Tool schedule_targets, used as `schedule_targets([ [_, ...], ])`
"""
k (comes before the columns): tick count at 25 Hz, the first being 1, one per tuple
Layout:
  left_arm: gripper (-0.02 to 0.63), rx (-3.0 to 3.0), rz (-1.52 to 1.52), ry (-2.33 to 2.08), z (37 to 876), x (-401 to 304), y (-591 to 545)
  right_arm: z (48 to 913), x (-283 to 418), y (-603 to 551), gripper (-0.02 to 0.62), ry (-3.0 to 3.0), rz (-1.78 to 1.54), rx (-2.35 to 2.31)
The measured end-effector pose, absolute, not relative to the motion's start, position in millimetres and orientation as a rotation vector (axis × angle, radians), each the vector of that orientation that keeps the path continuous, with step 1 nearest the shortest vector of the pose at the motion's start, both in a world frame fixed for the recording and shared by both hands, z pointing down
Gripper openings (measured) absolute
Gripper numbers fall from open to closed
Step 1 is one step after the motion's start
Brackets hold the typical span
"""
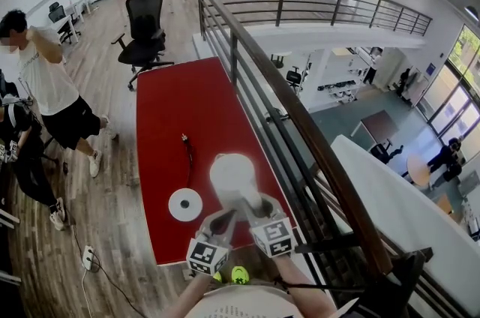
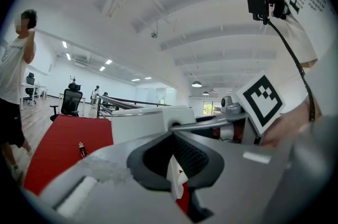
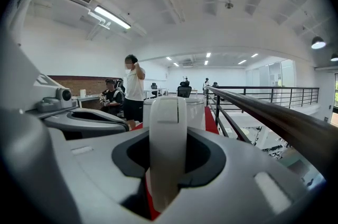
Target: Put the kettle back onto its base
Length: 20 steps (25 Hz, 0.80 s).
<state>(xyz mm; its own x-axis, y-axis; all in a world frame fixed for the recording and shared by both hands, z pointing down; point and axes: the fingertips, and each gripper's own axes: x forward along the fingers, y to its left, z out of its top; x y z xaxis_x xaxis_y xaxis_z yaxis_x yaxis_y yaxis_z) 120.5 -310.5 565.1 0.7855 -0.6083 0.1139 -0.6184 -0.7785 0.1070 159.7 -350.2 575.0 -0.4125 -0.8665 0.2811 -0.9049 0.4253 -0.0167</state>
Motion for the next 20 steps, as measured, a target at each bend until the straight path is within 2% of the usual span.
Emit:
schedule_targets([
  [20,-0.008,2.785,0.115,-1.111,558.3,87.5,-296.5,570.3,108.5,-340.5,0.118,-2.537,0.274,1.393],
])
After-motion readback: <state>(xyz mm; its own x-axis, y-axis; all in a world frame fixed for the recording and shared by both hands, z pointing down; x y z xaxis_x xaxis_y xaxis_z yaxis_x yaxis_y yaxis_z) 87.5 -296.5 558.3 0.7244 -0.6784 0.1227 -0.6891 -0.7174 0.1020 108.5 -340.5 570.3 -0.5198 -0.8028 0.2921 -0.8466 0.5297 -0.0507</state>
